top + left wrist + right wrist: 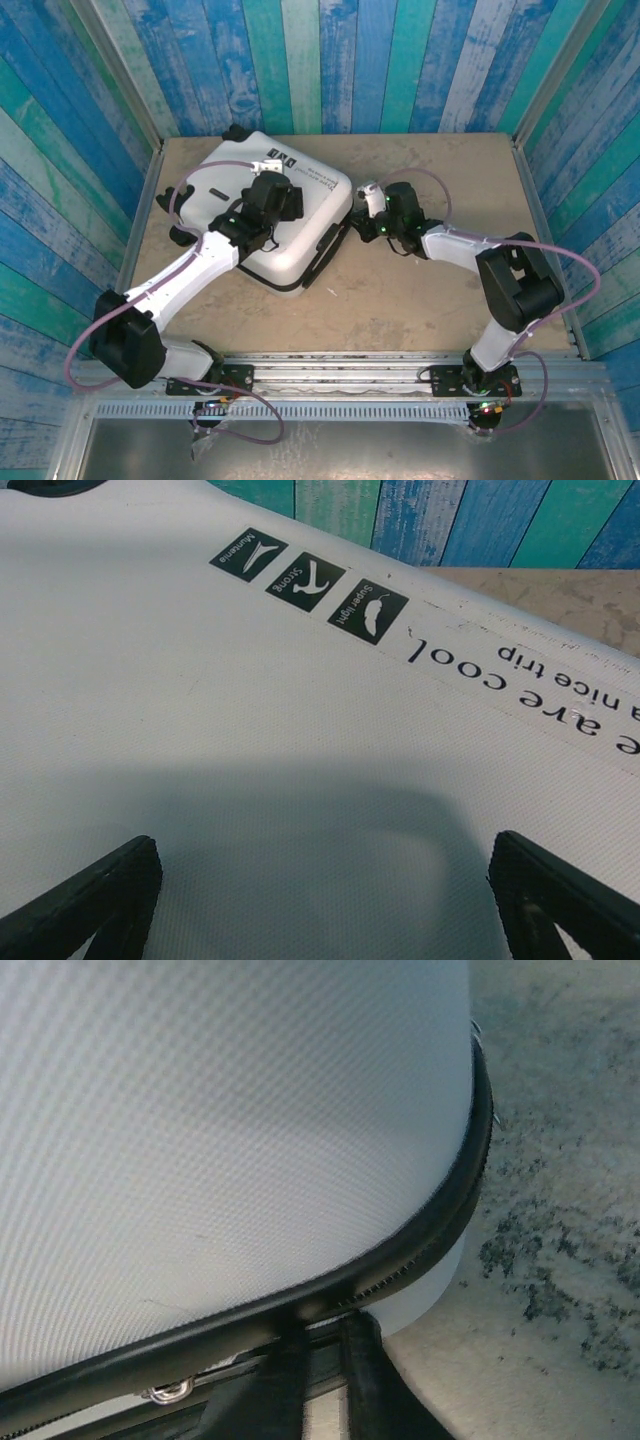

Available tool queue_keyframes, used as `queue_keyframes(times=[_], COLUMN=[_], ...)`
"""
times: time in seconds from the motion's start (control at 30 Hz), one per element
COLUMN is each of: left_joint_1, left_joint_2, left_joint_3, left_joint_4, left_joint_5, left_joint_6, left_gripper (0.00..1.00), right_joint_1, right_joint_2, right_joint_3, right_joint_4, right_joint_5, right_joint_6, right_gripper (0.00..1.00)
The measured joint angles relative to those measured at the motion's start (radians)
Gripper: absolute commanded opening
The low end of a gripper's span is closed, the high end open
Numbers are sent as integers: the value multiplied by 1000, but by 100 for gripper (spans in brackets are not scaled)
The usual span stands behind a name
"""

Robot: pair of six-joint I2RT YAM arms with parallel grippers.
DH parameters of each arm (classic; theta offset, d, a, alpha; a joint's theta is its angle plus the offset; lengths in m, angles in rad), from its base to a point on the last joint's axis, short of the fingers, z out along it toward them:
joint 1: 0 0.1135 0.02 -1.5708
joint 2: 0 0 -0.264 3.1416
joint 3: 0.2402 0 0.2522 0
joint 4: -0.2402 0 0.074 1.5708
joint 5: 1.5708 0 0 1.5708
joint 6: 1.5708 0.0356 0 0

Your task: Pack the luggage

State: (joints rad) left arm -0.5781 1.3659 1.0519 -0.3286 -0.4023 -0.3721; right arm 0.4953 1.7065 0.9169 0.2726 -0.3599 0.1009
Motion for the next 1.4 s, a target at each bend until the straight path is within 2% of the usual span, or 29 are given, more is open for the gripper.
queue_keyframes(times=[0.07,0.13,0.37,0.57,0.73,0.9,1.03,1.4], left_joint_1=[0,0,5,10,10,15,15,14], left_joint_2=[0,0,-45,-71,-47,-32,-24,-23], left_joint_3=[-2,-5,-48,-71,-61,-61,-62,-90], left_joint_4=[5,9,55,68,78,104,117,172], left_joint_5=[0,0,39,70,81,79,74,72], left_joint_6=[3,8,29,34,37,45,53,63], left_gripper=[88,88,87,87,87,86,84,82], right_joint_1=[-6,-7,-5,17,29,22,24,21], right_joint_2=[0,-5,-129,-100,10,51,54,54], right_joint_3=[0,-3,-82,-60,34,89,97,97], right_joint_4=[-11,-21,-41,-55,-97,-130,-108,-79], right_joint_5=[-2,2,3,-53,-108,-108,-74,-3], right_joint_6=[-37,-72,-159,-223,-262,-261,-243,-166], right_gripper=[45,48,49,48,41,22,14,2])
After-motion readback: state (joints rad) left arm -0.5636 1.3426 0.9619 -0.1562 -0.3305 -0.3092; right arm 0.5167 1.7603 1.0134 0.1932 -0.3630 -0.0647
